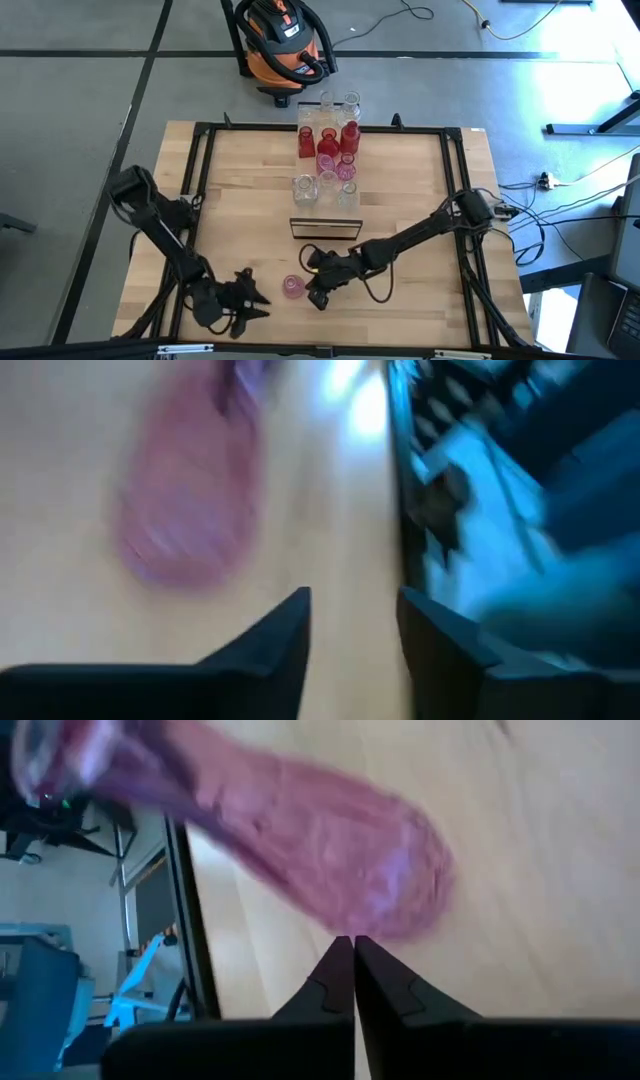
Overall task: Sort vases onto shelf
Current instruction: Put the purple vase on the shelf aligned with the other purple vases
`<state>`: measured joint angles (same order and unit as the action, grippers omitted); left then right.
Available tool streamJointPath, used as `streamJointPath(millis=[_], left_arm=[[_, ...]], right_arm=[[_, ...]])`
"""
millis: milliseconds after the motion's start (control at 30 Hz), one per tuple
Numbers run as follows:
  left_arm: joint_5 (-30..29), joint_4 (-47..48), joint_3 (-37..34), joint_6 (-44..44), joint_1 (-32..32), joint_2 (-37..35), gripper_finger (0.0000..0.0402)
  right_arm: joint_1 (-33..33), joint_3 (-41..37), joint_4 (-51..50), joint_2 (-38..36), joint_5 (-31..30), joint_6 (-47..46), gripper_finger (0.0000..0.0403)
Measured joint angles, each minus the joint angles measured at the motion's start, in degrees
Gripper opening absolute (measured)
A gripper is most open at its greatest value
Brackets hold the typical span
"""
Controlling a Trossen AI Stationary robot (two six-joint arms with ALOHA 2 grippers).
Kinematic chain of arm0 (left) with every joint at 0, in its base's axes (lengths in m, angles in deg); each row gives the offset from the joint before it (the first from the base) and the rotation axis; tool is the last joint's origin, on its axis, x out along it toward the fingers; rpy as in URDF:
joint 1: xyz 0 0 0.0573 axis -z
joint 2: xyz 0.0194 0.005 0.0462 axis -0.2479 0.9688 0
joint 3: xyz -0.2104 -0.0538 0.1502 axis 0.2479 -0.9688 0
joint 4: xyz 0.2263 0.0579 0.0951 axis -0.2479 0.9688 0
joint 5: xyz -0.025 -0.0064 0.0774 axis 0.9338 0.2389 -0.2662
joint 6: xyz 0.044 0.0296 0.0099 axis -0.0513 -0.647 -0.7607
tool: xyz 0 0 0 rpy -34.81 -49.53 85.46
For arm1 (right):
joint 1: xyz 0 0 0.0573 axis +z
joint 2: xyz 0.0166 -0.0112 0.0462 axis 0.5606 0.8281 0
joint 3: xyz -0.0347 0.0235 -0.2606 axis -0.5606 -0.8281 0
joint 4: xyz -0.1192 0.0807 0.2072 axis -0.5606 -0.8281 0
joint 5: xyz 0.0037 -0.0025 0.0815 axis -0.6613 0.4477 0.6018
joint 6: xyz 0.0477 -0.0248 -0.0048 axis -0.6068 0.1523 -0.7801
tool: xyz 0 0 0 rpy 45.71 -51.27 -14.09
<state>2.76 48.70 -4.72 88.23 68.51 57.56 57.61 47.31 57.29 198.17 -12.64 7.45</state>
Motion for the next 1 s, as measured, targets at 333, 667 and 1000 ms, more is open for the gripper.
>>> streamJointPath(millis=[333, 667, 1000], left_arm=[[-21.17, -10.84, 0.02, -6.69, -3.67, 13.60, 0.0204], [-22.27, -25.60, 0.00, -20.16, -7.24, 15.48, 0.0229], [-22.35, -35.24, 0.13, -33.83, -9.79, 15.46, 0.0230]], right_arm=[[3.89, -0.02, -15.54, -6.54, -2.42, -2.65, 0.0000], [6.26, -0.02, -32.81, -12.11, -5.24, -4.40, 0.0000], [6.48, -0.09, -35.64, -12.12, -4.67, -5.77, 0.0000]])
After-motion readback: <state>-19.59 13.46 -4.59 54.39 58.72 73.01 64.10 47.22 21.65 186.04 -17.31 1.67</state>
